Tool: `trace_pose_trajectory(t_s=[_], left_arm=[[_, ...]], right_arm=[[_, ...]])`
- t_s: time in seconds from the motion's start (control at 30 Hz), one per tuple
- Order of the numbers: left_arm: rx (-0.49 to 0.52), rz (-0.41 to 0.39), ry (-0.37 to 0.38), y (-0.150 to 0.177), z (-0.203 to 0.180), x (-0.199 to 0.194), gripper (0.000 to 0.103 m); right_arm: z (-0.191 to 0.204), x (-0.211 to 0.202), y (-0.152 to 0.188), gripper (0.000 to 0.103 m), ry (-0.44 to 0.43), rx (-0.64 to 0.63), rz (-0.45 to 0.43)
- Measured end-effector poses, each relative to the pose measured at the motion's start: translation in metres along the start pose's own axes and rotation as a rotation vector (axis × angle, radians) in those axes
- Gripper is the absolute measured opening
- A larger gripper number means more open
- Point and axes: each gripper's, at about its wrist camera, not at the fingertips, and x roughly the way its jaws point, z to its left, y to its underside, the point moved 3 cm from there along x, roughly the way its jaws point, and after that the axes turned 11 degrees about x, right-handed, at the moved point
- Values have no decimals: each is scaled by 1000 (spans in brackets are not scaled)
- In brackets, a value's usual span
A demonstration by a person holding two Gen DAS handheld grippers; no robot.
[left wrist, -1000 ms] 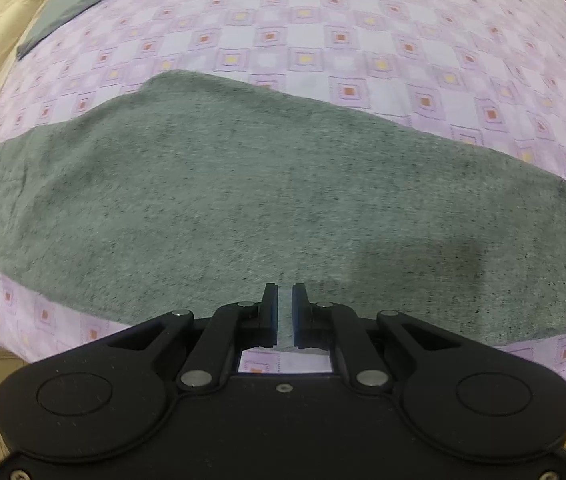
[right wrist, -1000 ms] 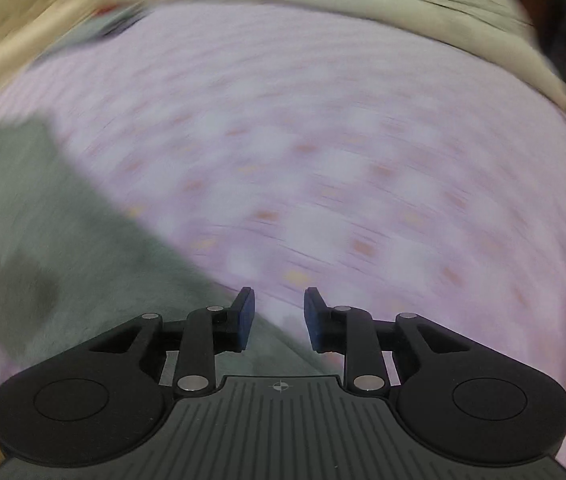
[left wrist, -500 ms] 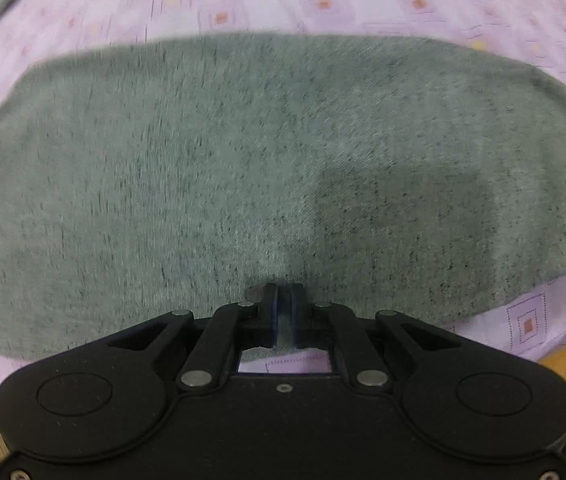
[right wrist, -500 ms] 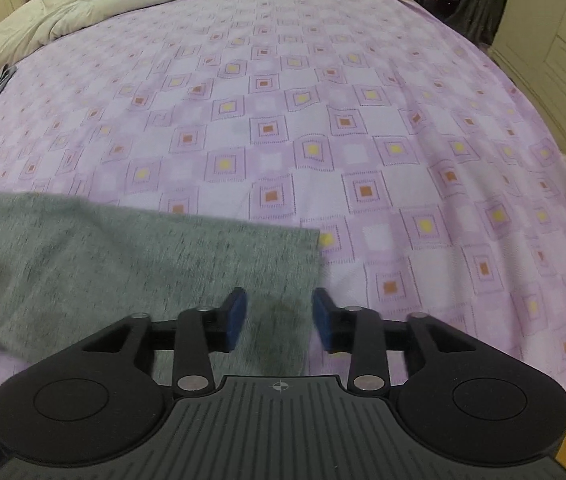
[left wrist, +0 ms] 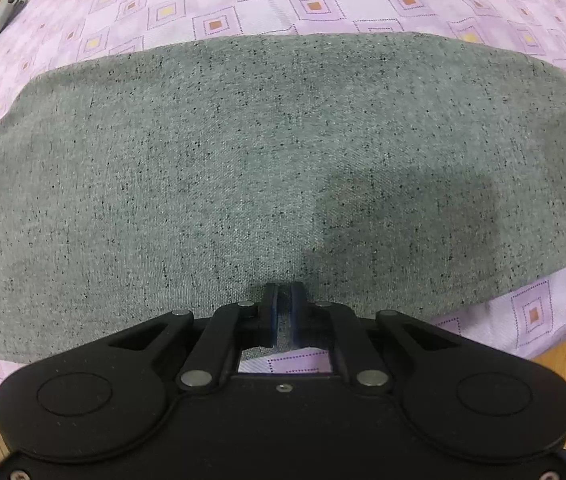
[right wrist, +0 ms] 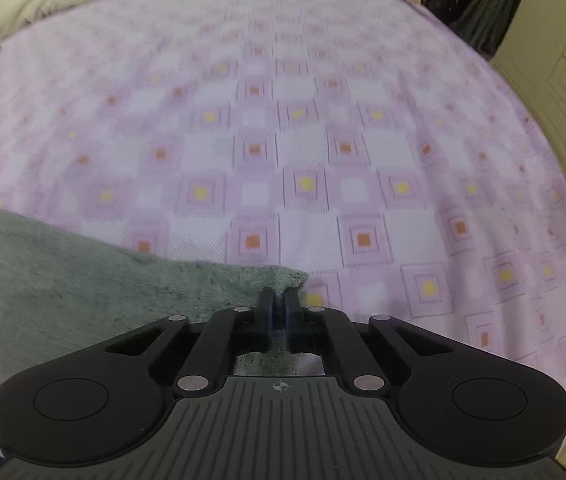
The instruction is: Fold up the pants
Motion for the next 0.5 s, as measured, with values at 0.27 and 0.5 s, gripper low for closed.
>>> trace_pose_trajectory(t_s=[0.27,0.5], left_arm=[[-23,3,7,0,5,0,11],[-13,12,7,-4,4,2,11]], right_arm=[[-51,-38,48,77,-219,380,24],[-56,-18,77,83,-290,478,112]])
